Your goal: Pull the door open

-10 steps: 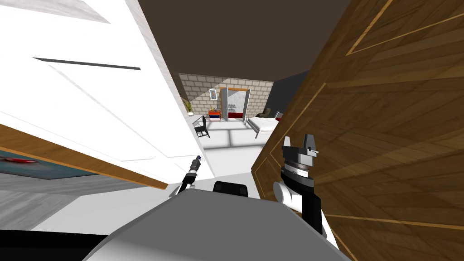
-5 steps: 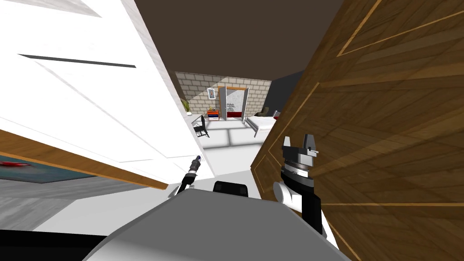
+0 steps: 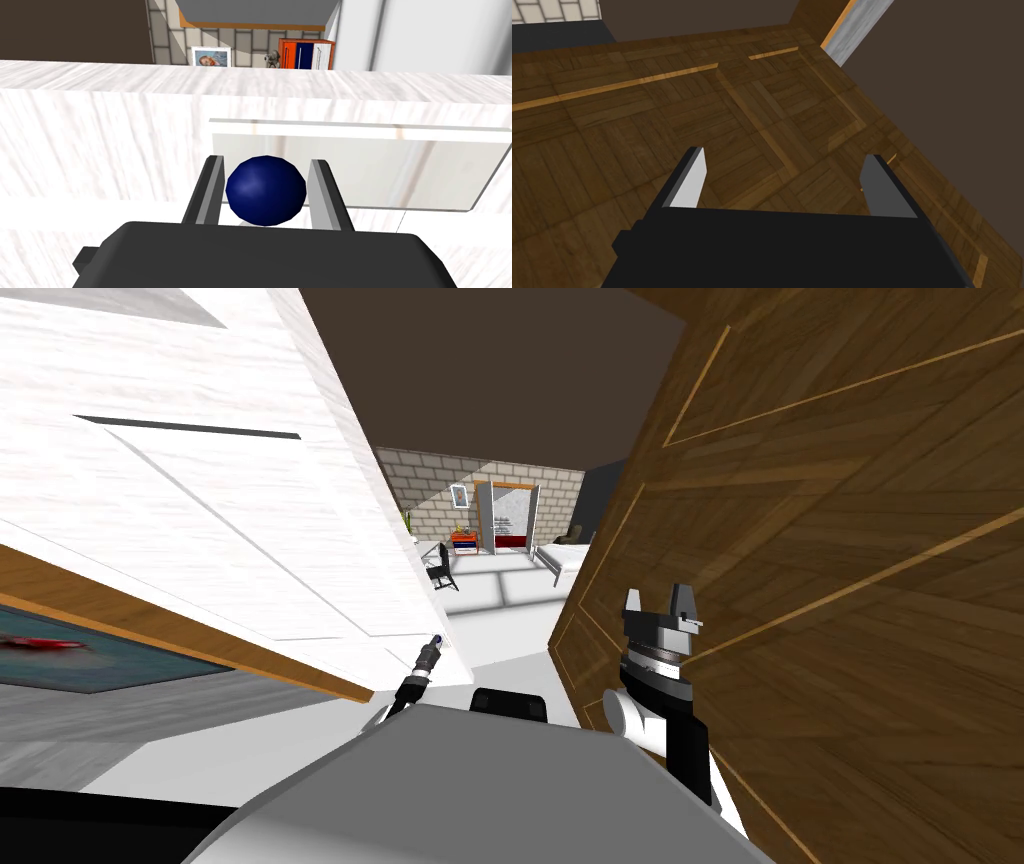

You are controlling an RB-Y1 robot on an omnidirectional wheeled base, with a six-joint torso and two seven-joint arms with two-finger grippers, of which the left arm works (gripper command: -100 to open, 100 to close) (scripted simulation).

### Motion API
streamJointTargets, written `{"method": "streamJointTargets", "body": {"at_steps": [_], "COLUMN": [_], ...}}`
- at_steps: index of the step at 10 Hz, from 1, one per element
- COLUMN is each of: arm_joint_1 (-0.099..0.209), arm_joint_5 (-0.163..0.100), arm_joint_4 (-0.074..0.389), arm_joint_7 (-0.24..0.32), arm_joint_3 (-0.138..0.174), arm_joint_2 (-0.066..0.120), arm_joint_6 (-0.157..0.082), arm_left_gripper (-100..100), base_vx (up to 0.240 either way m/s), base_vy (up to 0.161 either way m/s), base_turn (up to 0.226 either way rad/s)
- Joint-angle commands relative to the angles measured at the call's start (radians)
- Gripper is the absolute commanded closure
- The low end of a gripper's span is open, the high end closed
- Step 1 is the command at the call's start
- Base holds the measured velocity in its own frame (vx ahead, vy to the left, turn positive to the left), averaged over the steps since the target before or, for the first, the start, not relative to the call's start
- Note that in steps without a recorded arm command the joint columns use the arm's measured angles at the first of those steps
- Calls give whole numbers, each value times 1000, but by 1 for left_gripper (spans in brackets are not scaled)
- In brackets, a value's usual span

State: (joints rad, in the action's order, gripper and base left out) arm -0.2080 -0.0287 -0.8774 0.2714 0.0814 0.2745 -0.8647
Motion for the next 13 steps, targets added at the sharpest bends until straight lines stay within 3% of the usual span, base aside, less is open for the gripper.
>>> {"method": "streamJointTargets", "body": {"at_steps": [1, 2, 3, 9, 11, 13], "arm_joint_1": [-13, -20, -14, -100, -95, -119], "arm_joint_5": [7, 10, 10, 40, 41, 51], "arm_joint_4": [-1, -3, 0, -5, 3, 19], "arm_joint_7": [22, 30, 23, 90, 91, 109], "arm_joint_3": [-13, -19, -18, -64, -68, -78], "arm_joint_2": [18, 24, 16, 76, 75, 93], "arm_joint_6": [-20, -27, -19, -129, -132, -178], "arm_left_gripper": [100, 100, 100, 100, 100, 100], "base_vx": [-239, -231, -97, -203, -149, -209], "base_vy": [75, 48, 6, 44, 24, 51], "base_turn": [-153, -126, -31, -132, -42, -178]}}
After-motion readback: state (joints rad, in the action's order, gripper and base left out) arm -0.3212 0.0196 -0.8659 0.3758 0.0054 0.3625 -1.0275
